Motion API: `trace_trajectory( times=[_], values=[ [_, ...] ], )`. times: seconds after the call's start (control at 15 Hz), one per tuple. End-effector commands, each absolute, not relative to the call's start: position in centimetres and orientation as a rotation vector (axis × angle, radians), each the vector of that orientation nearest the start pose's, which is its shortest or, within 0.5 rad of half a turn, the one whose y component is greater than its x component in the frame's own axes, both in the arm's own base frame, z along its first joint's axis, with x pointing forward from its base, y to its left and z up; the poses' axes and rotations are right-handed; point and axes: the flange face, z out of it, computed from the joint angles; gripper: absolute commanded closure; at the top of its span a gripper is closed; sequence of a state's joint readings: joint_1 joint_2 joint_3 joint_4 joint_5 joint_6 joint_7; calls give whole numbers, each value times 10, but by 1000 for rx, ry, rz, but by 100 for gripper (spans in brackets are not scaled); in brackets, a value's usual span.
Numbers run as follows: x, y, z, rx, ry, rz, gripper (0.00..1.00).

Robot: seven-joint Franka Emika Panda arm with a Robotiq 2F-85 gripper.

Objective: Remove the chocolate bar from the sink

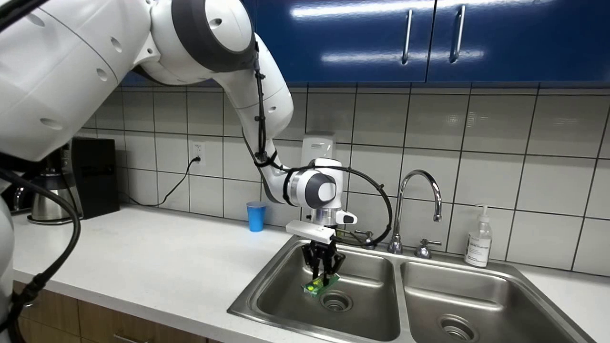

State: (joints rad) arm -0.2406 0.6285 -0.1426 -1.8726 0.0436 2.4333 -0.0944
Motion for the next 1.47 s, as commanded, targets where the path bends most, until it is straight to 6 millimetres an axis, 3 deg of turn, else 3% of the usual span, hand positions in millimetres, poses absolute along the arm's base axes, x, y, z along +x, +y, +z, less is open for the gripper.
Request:
trace_trajectory(
  times=[0.0,0.2,0.53,1.07,1.4],
  values=[
    [578,-209,201,-3163,328,207,90],
    [584,-181,214,-3193,218,241,90],
    [594,-113,220,-3244,-64,287,90],
    [595,0,195,-3231,-475,373,90],
    [587,51,185,-3201,-671,395,90]
  ],
)
